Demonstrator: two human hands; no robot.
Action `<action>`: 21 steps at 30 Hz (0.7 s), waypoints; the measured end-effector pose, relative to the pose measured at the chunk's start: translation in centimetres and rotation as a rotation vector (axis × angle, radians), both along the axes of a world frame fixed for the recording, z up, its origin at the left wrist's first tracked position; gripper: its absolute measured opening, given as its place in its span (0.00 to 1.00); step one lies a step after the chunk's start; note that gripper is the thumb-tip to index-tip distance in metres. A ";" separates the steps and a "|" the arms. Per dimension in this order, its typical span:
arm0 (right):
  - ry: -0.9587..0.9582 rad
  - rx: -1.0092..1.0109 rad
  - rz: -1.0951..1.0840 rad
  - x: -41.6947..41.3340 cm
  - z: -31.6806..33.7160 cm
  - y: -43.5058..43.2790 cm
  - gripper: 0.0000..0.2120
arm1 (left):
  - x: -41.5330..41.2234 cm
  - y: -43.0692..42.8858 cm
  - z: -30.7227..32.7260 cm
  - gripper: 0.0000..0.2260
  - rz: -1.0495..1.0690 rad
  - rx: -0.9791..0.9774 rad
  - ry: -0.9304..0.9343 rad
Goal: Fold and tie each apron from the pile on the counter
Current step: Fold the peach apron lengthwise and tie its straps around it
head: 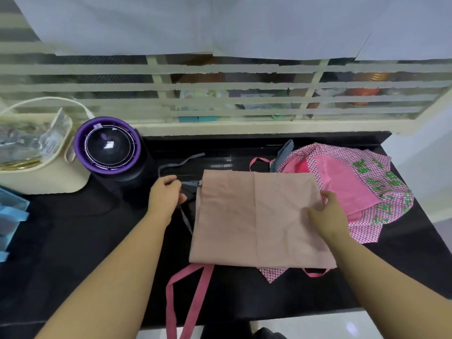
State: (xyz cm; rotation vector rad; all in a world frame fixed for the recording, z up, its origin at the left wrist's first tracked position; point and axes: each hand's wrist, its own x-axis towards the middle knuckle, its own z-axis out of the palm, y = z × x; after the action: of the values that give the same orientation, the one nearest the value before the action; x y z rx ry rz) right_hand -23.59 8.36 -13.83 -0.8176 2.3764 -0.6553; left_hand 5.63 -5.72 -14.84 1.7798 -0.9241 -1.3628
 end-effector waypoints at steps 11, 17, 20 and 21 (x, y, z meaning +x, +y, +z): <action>0.129 0.165 0.065 -0.7 -0.7 -1.7 0.19 | 8.3 3.2 5.3 0.09 0.039 -0.233 -0.472; 0.174 0.133 0.096 -0.7 -0.8 -1.6 0.20 | 8.6 3.7 7.0 0.08 -0.058 -0.513 -0.973; 0.164 0.092 0.091 -0.9 -0.7 -1.4 0.21 | 7.1 3.5 5.4 0.09 -0.274 -0.497 -1.076; 0.150 0.061 0.098 -0.9 -0.6 -1.3 0.21 | 6.3 3.6 4.8 0.09 -0.326 -0.505 -1.076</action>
State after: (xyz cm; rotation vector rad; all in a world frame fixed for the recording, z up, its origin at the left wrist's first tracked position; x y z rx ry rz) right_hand -24.52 7.09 -14.41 -0.9803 2.4579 -0.4946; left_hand 11.93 -2.09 -10.07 1.9375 -1.9627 -0.1455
